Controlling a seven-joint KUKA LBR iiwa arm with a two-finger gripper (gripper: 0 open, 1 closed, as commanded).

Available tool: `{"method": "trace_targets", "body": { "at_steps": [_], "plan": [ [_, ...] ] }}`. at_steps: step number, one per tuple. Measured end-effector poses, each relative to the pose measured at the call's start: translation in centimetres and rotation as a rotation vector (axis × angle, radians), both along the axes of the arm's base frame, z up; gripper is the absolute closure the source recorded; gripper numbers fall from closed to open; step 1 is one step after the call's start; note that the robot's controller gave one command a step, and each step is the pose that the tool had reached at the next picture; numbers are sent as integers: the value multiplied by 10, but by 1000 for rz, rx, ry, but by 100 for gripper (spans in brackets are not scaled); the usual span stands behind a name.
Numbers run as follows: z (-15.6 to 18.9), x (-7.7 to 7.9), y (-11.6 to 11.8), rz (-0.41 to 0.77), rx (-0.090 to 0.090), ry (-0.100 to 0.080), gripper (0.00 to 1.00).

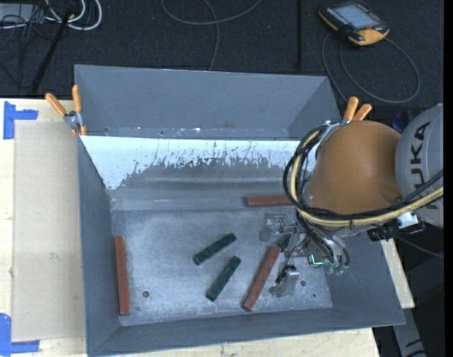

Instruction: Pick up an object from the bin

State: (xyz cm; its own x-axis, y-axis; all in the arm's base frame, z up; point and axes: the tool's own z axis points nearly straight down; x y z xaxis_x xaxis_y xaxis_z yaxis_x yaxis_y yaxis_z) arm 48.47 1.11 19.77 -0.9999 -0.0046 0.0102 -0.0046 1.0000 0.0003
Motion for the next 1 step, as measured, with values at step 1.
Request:
{"method": "trace_targets", "body": {
  "at_steps": [1],
  "plan": [
    [4,2,0,0,0,-8,0]
  ]
}}
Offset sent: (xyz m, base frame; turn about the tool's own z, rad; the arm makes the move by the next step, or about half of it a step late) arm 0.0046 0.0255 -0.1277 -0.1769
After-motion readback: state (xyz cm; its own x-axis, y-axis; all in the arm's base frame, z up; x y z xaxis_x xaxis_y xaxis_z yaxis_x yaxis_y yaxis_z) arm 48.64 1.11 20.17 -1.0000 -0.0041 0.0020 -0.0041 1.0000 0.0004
